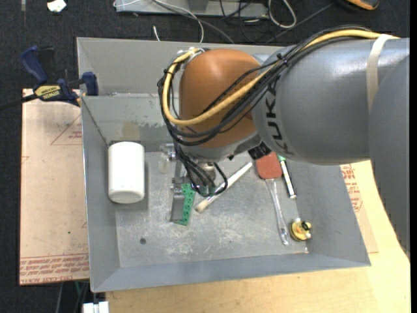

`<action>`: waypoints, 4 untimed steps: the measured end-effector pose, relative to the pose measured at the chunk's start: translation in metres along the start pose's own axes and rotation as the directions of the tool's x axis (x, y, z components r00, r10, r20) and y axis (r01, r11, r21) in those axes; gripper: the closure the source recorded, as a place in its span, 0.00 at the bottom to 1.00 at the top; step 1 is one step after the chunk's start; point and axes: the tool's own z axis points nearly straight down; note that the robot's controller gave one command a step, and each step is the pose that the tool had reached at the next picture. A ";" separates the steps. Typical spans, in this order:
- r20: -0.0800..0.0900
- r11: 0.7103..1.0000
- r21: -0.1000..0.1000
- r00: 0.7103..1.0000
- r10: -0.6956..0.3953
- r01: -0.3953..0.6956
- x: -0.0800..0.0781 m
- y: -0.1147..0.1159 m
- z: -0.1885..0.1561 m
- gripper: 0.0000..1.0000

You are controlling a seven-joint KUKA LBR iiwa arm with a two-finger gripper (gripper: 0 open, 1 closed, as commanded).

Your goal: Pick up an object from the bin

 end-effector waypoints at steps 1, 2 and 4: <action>0.008 1.000 -0.002 1.000 0.004 -0.004 -0.002 -0.001 -0.005 0.00; 0.010 0.993 -0.001 0.993 -0.115 0.115 -0.003 -0.040 0.054 0.00; 0.009 0.858 0.001 0.858 -0.513 0.513 -0.026 -0.076 0.069 0.00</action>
Offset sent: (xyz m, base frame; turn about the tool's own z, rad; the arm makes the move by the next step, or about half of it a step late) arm 0.0020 -0.0997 -0.1445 -0.2891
